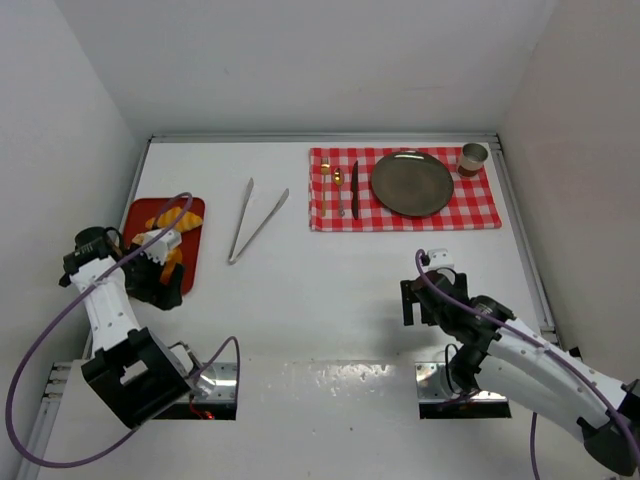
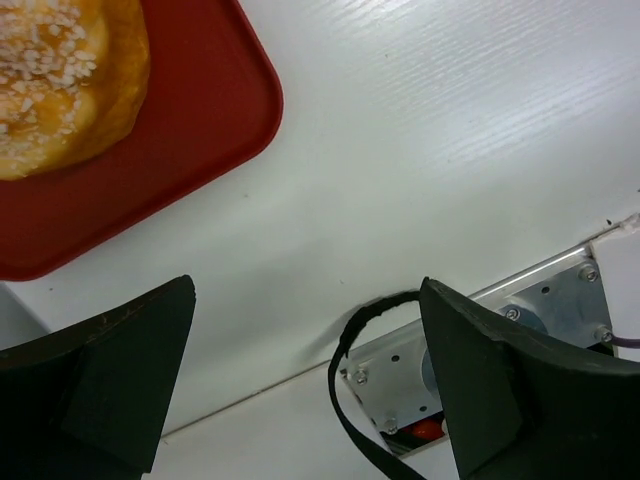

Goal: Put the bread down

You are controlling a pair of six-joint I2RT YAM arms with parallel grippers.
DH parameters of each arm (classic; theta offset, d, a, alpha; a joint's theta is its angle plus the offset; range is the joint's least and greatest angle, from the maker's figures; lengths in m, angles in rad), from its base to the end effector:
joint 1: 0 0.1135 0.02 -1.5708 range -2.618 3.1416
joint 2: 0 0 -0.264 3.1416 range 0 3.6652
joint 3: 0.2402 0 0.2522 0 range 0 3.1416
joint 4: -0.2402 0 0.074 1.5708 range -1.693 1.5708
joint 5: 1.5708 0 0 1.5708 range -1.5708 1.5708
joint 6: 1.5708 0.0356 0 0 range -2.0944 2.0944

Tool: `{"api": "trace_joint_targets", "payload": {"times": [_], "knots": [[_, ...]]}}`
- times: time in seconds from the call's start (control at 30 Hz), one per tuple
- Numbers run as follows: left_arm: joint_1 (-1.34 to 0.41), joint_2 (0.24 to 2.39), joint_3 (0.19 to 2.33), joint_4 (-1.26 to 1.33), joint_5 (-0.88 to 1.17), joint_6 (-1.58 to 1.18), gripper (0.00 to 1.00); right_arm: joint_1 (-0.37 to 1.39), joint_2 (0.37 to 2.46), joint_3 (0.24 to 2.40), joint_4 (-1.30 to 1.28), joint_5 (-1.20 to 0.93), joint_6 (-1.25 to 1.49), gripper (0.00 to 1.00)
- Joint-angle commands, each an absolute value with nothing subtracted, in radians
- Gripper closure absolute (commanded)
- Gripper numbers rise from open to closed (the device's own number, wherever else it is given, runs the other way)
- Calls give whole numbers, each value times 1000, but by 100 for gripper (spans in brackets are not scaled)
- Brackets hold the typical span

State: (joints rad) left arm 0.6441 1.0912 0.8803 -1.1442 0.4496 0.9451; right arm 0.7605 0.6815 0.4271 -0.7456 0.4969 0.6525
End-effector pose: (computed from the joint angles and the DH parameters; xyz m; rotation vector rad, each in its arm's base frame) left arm 0.1476 0.0915 0.2515 0.4647 2.6241 -0.2210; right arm 0.1016 0.0732 0.1876 0.0488 2.4029 -0.0060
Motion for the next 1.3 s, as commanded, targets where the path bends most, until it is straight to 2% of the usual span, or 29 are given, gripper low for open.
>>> {"api": "trace_joint_targets", "payload": {"times": [0.0,0.13,0.17,0.23,0.3,0.37,0.4,0.5,0.53,0.6,0.73,1.27], "knots": [[638,1071,972,-1158,457,933,1,755,681,411,-752,502,683,1],[638,1140,1256,-1125,402,792,1,752,692,390,-739,491,684,1],[638,1159,1407,-1124,402,767,1,756,692,385,-738,492,681,1],[629,1242,1564,-1141,460,750,1,755,699,377,-715,489,680,1],[461,1308,1757,-1216,508,697,1,753,709,377,-695,488,676,1],[253,1406,1808,-1177,380,494,1,753,730,385,-673,488,673,1],[72,1432,1768,-1146,215,444,1,755,735,396,-667,488,676,1],[-131,1500,1588,-950,42,368,1,752,784,429,-673,480,678,1],[-162,1518,1481,-902,26,368,1,752,811,440,-684,477,675,1],[-207,1564,1421,-807,17,335,1,750,828,460,-695,466,661,1],[-232,1708,1401,-703,-27,246,1,752,864,482,-722,462,669,1],[-213,1951,1322,-505,-15,183,2,747,874,485,-732,460,673,1]]}}
